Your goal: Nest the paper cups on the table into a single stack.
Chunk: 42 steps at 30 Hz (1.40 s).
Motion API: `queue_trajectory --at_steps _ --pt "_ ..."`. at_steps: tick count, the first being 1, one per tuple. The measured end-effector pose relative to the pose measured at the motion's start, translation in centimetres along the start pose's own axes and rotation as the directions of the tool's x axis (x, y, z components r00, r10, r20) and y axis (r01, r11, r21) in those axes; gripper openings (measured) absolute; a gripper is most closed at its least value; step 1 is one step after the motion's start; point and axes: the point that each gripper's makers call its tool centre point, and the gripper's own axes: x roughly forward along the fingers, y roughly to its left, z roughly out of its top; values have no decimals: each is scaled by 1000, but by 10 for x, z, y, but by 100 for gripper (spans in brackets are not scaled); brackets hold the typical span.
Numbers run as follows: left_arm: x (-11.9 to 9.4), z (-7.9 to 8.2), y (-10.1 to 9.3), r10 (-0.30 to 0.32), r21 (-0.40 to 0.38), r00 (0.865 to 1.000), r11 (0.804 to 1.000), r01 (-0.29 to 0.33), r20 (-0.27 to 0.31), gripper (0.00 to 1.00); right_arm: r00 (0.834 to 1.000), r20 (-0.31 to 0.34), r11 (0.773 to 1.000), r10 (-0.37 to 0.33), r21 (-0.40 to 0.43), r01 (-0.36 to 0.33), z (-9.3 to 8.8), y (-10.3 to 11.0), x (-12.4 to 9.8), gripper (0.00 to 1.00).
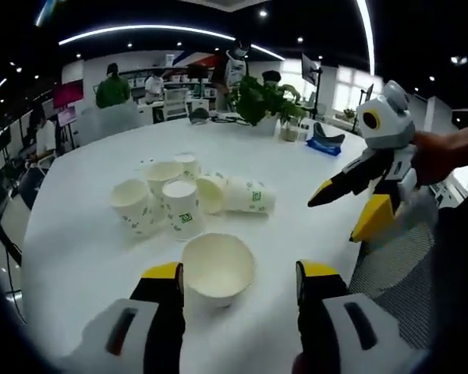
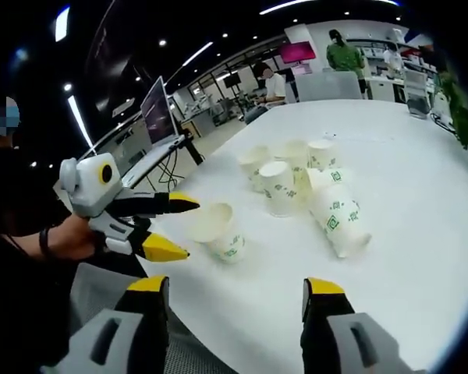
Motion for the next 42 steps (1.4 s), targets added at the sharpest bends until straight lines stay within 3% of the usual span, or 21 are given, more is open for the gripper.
queue_trajectory --at_steps 19,29,42 --pt "-31 -18 7 80 -90 997 993 -79 17 63 1000 -4 999 -18 -38 18 38 -13 32 70" --pt "-46 -13 -2 101 -92 995 991 -99 25 63 999 -13 997 -31 -66 30 68 -28 58 70" --pt "-56 -18 -5 117 -101 993 988 -114 23 63 997 -53 993 -57 -102 51 94 -34 92 70"
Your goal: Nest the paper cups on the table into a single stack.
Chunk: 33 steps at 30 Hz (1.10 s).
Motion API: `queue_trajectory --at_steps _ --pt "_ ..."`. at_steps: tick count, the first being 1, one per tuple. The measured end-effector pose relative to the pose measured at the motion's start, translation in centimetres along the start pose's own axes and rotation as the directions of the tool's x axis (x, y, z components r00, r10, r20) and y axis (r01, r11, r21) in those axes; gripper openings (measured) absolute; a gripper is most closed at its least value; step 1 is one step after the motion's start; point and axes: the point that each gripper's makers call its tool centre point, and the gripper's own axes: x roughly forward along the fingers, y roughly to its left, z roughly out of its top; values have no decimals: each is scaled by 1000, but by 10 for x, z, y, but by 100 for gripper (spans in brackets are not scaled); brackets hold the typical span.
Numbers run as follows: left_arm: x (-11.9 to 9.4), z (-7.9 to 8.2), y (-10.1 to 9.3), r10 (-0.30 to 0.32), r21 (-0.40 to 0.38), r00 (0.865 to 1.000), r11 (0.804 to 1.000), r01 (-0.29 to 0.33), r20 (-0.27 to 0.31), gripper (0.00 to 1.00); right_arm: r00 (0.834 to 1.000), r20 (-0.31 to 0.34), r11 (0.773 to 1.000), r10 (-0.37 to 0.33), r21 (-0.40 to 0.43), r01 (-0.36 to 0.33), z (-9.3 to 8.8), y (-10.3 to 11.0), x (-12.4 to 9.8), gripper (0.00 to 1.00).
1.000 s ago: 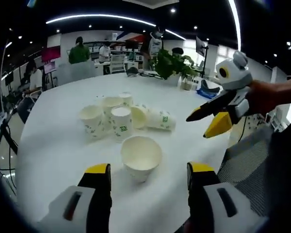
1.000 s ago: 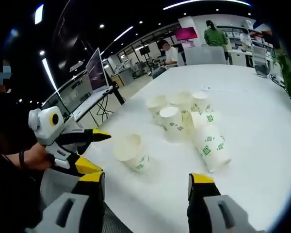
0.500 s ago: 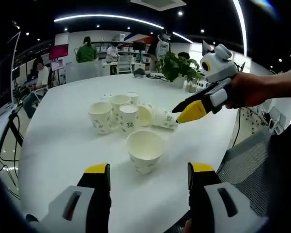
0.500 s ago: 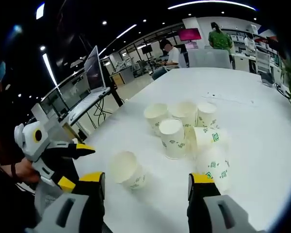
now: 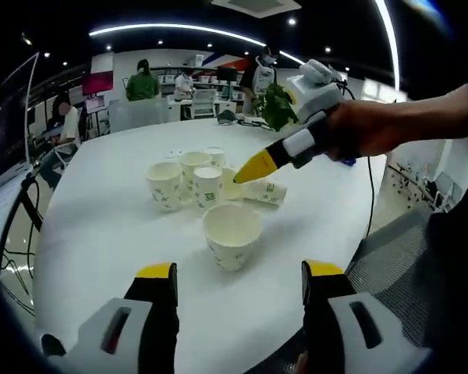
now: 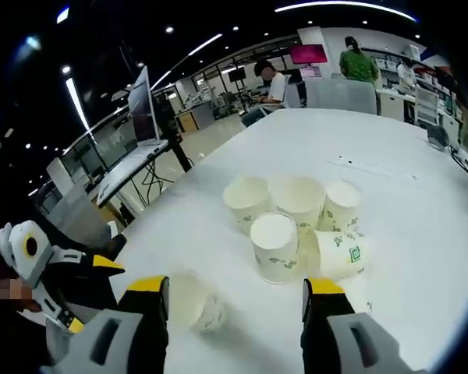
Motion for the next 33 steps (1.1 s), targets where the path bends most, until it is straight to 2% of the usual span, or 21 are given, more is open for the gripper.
queue_trajectory --at_steps 7,11,16,21,24,27,33 --pt "-3 0 3 13 -14 1000 1000 -13 9 62 1000 -25 999 -17 -33 16 14 -4 18 70" --pt "-5 0 5 20 -14 1000 1000 -19 11 62 998 -46 998 -44 -45 42 18 -18 29 70" --pt "-8 -1 8 31 -25 999 999 -31 15 61 996 -59 997 -66 -47 63 22 -24 41 68" --pt "-10 -4 9 36 -26 999 999 -36 7 61 993 -84 996 -84 -42 81 21 -26 54 66" --pt "-11 -5 10 40 -35 999 999 -40 10 61 988 -121 994 -94 -66 86 14 -29 68 58" --pt "-13 -6 12 48 -39 999 998 -47 6 61 983 -147 992 -111 -82 99 5 -30 68 59" --pt "-16 -8 15 58 -46 998 997 -58 4 60 974 -185 991 -129 -70 118 4 -35 82 59"
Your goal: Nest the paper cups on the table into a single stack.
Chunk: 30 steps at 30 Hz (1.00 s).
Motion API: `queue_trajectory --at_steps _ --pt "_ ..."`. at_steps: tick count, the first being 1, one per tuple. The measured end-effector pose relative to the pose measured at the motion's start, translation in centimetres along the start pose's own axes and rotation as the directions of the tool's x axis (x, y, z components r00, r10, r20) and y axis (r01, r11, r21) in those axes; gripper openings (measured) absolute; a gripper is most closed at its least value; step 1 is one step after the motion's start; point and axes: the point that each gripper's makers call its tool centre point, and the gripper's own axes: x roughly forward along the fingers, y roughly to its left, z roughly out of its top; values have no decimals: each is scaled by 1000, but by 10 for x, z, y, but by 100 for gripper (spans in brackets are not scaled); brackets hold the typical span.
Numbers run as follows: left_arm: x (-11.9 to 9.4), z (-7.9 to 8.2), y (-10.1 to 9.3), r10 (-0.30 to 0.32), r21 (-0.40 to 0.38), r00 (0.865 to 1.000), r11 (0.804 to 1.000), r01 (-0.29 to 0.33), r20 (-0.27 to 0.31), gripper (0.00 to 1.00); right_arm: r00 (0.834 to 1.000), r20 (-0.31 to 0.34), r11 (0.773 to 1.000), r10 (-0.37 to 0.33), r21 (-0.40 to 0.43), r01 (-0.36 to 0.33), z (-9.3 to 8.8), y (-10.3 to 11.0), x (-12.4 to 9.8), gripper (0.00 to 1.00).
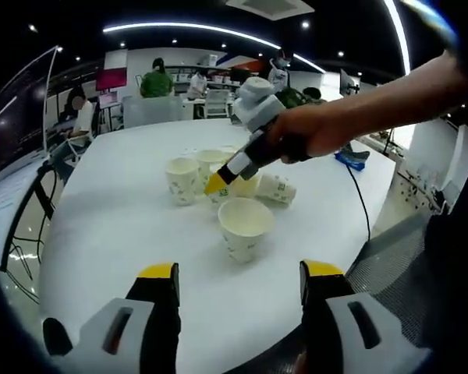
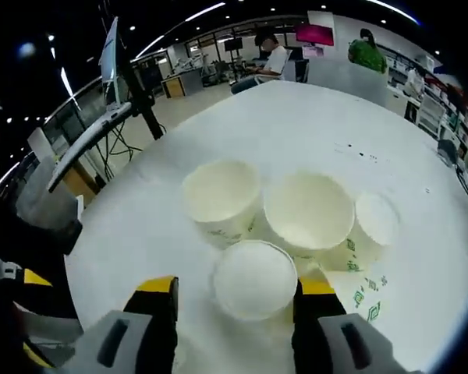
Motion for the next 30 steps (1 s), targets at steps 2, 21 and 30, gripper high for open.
queue_trajectory --at_steps 2,21,30 --pt "0 -1 2 5 -2 1000 1000 -5 -3 60 1000 -11 1000 -5 9 6 -1 0 -4 58" --pt "4 0 0 -5 -16 1000 1000 5 -1 59 998 35 998 49 26 -50 3 6 -18 40" --pt "7 8 0 -25 -34 999 999 26 22 58 993 86 997 76 23 -78 6 11 -29 39"
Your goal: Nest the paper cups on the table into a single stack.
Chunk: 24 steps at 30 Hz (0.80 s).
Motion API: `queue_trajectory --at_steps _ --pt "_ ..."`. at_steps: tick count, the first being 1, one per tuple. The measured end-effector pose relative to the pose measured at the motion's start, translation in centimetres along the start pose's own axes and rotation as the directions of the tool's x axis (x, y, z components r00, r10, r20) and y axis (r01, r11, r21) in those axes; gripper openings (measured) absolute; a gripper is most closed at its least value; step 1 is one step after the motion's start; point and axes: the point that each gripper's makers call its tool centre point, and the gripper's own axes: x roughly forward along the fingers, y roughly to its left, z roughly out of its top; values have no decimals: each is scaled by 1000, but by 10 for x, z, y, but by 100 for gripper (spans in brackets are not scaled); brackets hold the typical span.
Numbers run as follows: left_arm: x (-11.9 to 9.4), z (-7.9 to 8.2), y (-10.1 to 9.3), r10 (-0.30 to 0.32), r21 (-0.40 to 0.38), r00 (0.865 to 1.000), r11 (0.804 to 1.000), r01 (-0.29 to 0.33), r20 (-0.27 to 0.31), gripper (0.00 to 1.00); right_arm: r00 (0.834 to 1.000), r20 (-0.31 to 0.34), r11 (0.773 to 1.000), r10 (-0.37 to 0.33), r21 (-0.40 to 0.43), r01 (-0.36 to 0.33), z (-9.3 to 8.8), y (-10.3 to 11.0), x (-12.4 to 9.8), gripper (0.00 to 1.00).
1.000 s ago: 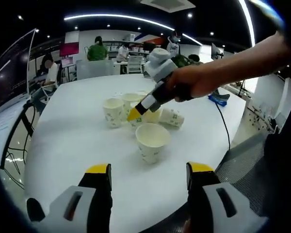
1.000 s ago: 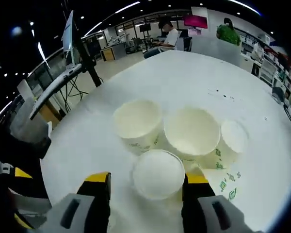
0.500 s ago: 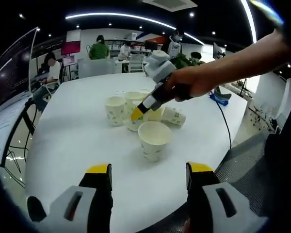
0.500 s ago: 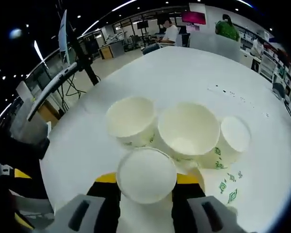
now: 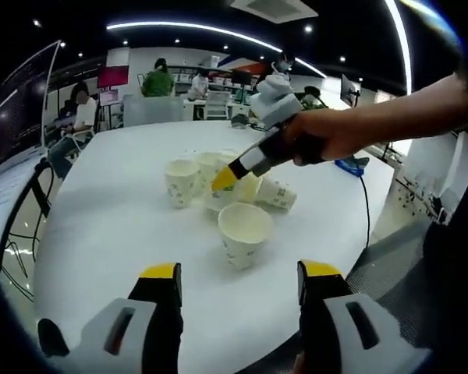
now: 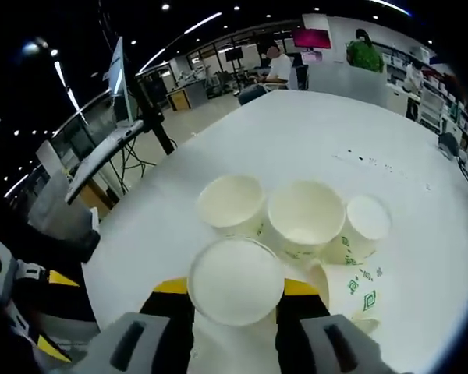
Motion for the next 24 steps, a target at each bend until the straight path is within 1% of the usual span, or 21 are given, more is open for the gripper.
queue_trajectory --at_steps 2,4,6,7,8,10,12,13,16,17,20,21,24 --pt "1 2 0 -5 -5 1000 1000 5 5 58 1000 19 1000 8 -5 -8 3 1 -4 39" --pt "1 4 -1 -11 -10 1000 1000 11 10 58 999 34 1000 13 -7 -12 1 6 -16 39" --pt "1 7 -3 -18 -17 1000 1000 18 17 57 999 44 1000 17 -5 -16 2 9 -22 39" --pt "1 8 -3 -20 -18 1000 1000 20 21 57 999 48 1000 22 4 -22 2 10 -19 39" --pt "1 10 -4 -24 -21 999 999 25 26 57 998 60 1000 27 12 -28 3 12 -22 39" --pt "3 13 -4 -31 -25 999 999 32 33 57 997 76 999 28 13 -29 2 16 -33 39" --pt "4 15 -5 -36 -23 999 999 37 34 57 996 80 1000 29 9 -30 3 16 -32 39" --pt "5 16 -5 -40 -22 999 999 41 34 57 996 84 1000 28 8 -29 4 17 -39 39" --pt "8 18 -6 -51 -20 998 998 52 36 57 995 93 999 33 11 -34 7 19 -46 39" --pt "9 20 -7 -57 -19 998 998 57 37 57 995 97 999 33 9 -34 9 19 -52 39" --pt "11 23 -10 -67 -10 997 998 68 36 57 995 99 999 31 11 -32 4 18 -55 39" --pt "12 25 -11 -72 -6 997 997 73 37 57 995 100 999 31 13 -32 5 16 -54 39" --pt "18 29 -12 -85 4 996 996 84 35 57 994 107 999 29 23 -31 2 12 -61 39"
